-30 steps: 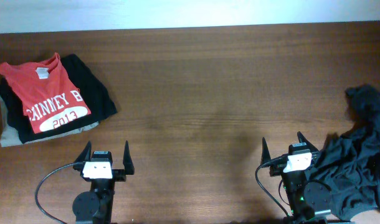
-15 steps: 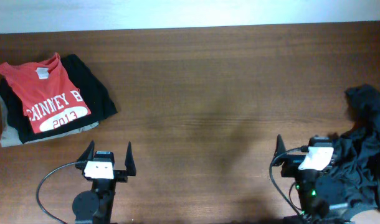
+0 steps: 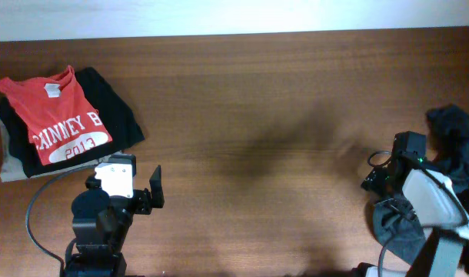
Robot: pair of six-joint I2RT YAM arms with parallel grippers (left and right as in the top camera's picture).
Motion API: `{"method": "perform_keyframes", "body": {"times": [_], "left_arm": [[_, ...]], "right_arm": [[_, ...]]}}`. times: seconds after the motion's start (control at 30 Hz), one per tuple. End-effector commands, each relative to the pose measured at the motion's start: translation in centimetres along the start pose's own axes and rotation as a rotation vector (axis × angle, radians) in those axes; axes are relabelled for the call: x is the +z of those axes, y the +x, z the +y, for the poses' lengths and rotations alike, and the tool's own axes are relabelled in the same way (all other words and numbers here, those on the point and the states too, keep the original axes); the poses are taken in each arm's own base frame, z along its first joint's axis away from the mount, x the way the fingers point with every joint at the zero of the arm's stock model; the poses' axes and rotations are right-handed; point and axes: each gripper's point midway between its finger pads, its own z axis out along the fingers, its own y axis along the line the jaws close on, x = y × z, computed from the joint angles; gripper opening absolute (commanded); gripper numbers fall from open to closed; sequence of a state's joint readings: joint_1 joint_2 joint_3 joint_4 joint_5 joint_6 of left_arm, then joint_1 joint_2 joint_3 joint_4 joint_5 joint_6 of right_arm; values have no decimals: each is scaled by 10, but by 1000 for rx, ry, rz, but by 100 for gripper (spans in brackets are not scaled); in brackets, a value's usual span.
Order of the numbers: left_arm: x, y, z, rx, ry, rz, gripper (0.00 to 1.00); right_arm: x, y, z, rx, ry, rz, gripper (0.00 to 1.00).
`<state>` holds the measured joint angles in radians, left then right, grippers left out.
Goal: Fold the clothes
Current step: 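Grasp the crumpled dark green shirt with the right gripper and drag it left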
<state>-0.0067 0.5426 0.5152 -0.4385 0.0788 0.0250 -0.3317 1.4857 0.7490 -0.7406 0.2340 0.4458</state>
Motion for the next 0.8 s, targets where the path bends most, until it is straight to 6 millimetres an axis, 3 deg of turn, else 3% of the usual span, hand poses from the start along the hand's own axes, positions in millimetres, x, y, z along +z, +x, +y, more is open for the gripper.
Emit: {"method": "perform_keyframes", "body": {"times": [0.0,0.1,0.13,0.17,0.2,0.23,0.27,0.33,0.43,0.47,0.5,0.53,0.57,0.6,0.63,0.67,0.7,0.77], "left_arm": [[-4,-11,-3,-7,14,-28,99],[-4,-11,-3,-6,14,-28,99],[-4,-11,-3,-6,14,-29,99],[-4,-11,-3,-6,14,-29,100],[-4,-14,-3,-5,14,-41,99],[-4,-18,-3,-4,13,-54,99],[-5,-23,-3,-3,13,-76,99],[-5,-25,-3,-2,13,-84,99],[-5,-26,-3,-1,13,-88,99],[-5,-26,-3,-2,13,-88,99],[-5,-26,-3,-2,13,-88,99],[-5,-26,-3,-2,13,-88,99],[-5,-27,-3,-2,13,-93,99],[-6,-32,-7,-2,40,-113,99],[-5,-39,-18,5,104,-138,99],[-2,-41,-29,9,173,-141,99],[13,-30,-36,-62,218,-70,99],[45,-1,-62,-104,331,88,99]], "right_arm": [[16,9,2,1,17,67,56],[25,14,5,-7,17,103,4],[22,20,32,-93,-141,143,4],[8,29,77,-241,-416,170,4],[-43,45,145,-499,-883,138,5],[-85,55,180,-624,-1121,96,7],[-116,61,211,-727,-1219,51,7],[-169,72,281,-881,-1225,-129,7],[-226,77,330,-960,-1208,-377,17],[-241,69,335,-955,-1192,-421,66],[-243,48,324,-907,-1108,-410,98],[-237,31,311,-862,-1024,-397,99],[-215,-12,262,-739,-756,-392,99],[-204,-38,213,-633,-568,-383,99],[-201,-49,175,-562,-483,-364,99],[-201,-55,152,-512,-461,-345,99],[-197,-60,120,-448,-420,-311,99],[-191,-59,79,-364,-366,-251,99]]}}
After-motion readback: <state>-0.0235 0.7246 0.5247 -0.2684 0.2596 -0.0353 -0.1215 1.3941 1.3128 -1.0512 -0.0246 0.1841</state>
